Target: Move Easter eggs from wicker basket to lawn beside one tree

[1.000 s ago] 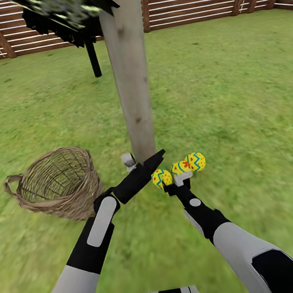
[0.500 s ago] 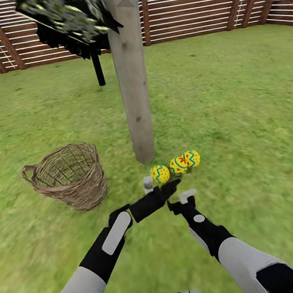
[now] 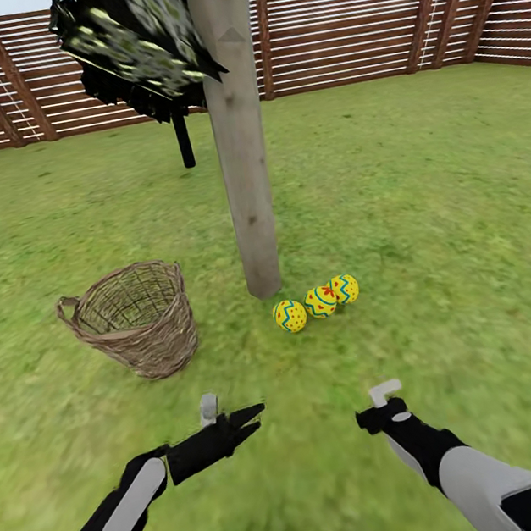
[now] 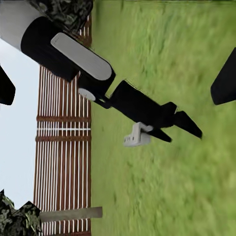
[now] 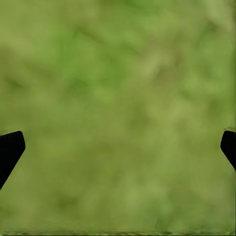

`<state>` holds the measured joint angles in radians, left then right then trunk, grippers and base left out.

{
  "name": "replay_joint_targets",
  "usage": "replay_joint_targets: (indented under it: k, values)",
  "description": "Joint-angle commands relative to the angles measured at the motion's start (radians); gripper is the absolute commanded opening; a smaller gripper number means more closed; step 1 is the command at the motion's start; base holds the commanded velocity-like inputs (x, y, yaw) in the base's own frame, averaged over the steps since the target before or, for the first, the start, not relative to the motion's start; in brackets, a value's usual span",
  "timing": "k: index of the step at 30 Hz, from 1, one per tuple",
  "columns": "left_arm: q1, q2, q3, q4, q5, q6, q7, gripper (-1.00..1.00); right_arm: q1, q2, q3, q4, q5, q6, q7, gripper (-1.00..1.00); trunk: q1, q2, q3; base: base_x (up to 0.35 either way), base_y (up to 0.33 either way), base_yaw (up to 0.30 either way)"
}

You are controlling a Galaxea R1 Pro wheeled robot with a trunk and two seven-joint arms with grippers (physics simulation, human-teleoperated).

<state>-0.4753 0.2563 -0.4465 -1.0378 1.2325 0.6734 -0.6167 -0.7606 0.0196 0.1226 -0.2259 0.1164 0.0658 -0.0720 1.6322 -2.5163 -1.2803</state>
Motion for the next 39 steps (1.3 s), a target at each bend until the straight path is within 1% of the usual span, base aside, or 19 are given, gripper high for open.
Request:
replay_joint_targets:
  k: [1, 3, 6, 7, 9, 10, 11, 12, 14, 16, 18, 19, 21, 24, 25, 31, 35, 38, 39]
  values:
    - [0.01, 0.015, -0.002, 0.001, 0.01, 0.004, 0.001, 1.0, 0.0, 0.0, 0.005, 0.008, 0.012, 0.008, -0.006, 1.0, 0.0, 0.0, -0.001, 0.0, 0.0, 0.0]
    - [0.024, 0.051, -0.003, 0.022, 0.015, 0.0, -0.001, 1.0, 0.0, 0.0, 0.005, 0.03, 0.014, 0.009, -0.006, 1.0, 0.0, 0.0, -0.001, 0.0, 0.0, 0.0]
    - [0.029, 0.067, -0.001, 0.108, 0.019, -0.001, -0.007, 1.0, 0.0, 0.0, 0.006, 0.05, 0.015, 0.009, -0.005, 1.0, 0.0, 0.0, -0.001, 0.0, 0.0, 0.0]
    - [0.03, 0.071, -0.001, 0.172, 0.023, -0.001, -0.028, 1.0, 0.0, 0.001, 0.006, 0.059, 0.016, 0.009, -0.005, 1.0, 0.0, 0.0, -0.001, 0.0, 0.0, 0.0]
    - [0.03, 0.074, 0.0, 0.219, 0.026, 0.0, -0.071, 1.0, 0.001, 0.003, 0.007, 0.068, 0.017, 0.008, -0.005, 1.0, 0.0, 0.0, -0.001, 0.0, 0.0, 0.0]
    - [0.03, 0.08, 0.0, 0.239, 0.027, 0.002, -0.118, 1.0, 0.001, 0.004, 0.007, 0.083, 0.017, 0.004, -0.005, 1.0, 0.0, 0.0, -0.001, 0.0, 0.0, 0.0]
    - [0.03, 0.085, 0.0, 0.246, 0.027, 0.002, -0.152, 1.0, 0.003, 0.005, 0.008, 0.094, 0.018, 0.002, -0.005, 1.0, 0.0, 0.0, -0.001, 0.0, 0.0, 0.0]
    - [0.03, 0.092, -0.001, 0.255, 0.019, 0.002, -0.22, 1.0, 0.006, 0.006, 0.008, 0.112, 0.021, -0.001, -0.004, 1.0, 0.0, 0.0, -0.001, 0.0, 0.0, 0.0]
    - [0.03, 0.095, -0.001, 0.258, 0.016, 0.001, -0.243, 1.0, 0.007, 0.005, 0.008, 0.117, 0.021, -0.002, -0.003, 1.0, 0.0, 0.0, -0.001, 0.0, 0.0, 0.0]
    - [0.03, 0.101, -0.001, 0.26, 0.014, -0.001, -0.252, 1.0, 0.007, 0.006, 0.008, 0.119, 0.022, -0.003, -0.004, 1.0, 0.0, 0.0, -0.001, 0.0, 0.0, 0.0]
    - [0.03, 0.117, -0.002, 0.261, 0.014, -0.003, -0.255, 1.0, 0.007, 0.006, 0.008, 0.12, 0.022, -0.002, -0.004, 1.0, 0.0, 0.0, -0.001, 0.0, 0.0, 0.0]
    - [0.03, 0.136, -0.002, 0.262, 0.015, -0.004, -0.257, 1.0, 0.007, 0.007, 0.008, 0.119, 0.023, -0.002, -0.005, 1.0, 0.0, 0.0, -0.001, 0.0, 0.0, 0.0]
    - [0.03, 0.155, -0.003, 0.269, 0.016, -0.005, -0.259, 1.0, 0.007, 0.007, 0.008, 0.12, 0.023, -0.002, -0.005, 1.0, 0.0, 0.0, -0.001, 0.0, 0.0, 0.0]
    - [0.03, 0.168, -0.002, 0.321, 0.018, -0.006, -0.261, 1.0, 0.007, 0.008, 0.008, 0.12, 0.023, -0.001, -0.006, 1.0, 0.0, 0.0, -0.001, 0.0, 0.0, 0.0]
    - [0.03, 0.169, -0.001, 0.333, 0.018, -0.006, -0.261, 1.0, 0.007, 0.008, 0.008, 0.12, 0.023, -0.001, -0.006, 1.0, 0.0, 0.0, -0.001, 0.0, 0.0, 0.0]
    - [0.03, 0.173, 0.001, 0.374, 0.016, -0.008, -0.253, 1.0, 0.013, 0.01, 0.008, 0.125, 0.021, 0.0, -0.004, 1.0, -0.003, 0.001, 0.023, 0.0, 0.0, 0.0]
    - [0.03, 0.165, -0.005, 0.378, 0.012, -0.007, -0.251, 1.0, 0.039, 0.012, 0.008, 0.139, 0.02, -0.002, -0.004, 1.0, -0.005, 0.002, 0.038, 0.0, 0.0, 0.0]
    - [0.03, 0.163, -0.006, 0.379, -0.01, -0.006, -0.251, 1.0, 0.058, 0.012, 0.008, 0.141, 0.02, -0.004, -0.003, 1.0, -0.006, 0.003, 0.05, 0.0, 0.0, 0.0]
    - [0.03, 0.164, -0.005, 0.38, -0.026, -0.007, -0.25, 1.0, 0.061, 0.011, 0.008, 0.141, 0.02, -0.004, -0.003, 1.0, -0.007, 0.003, 0.053, 0.0, 0.0, 0.0]
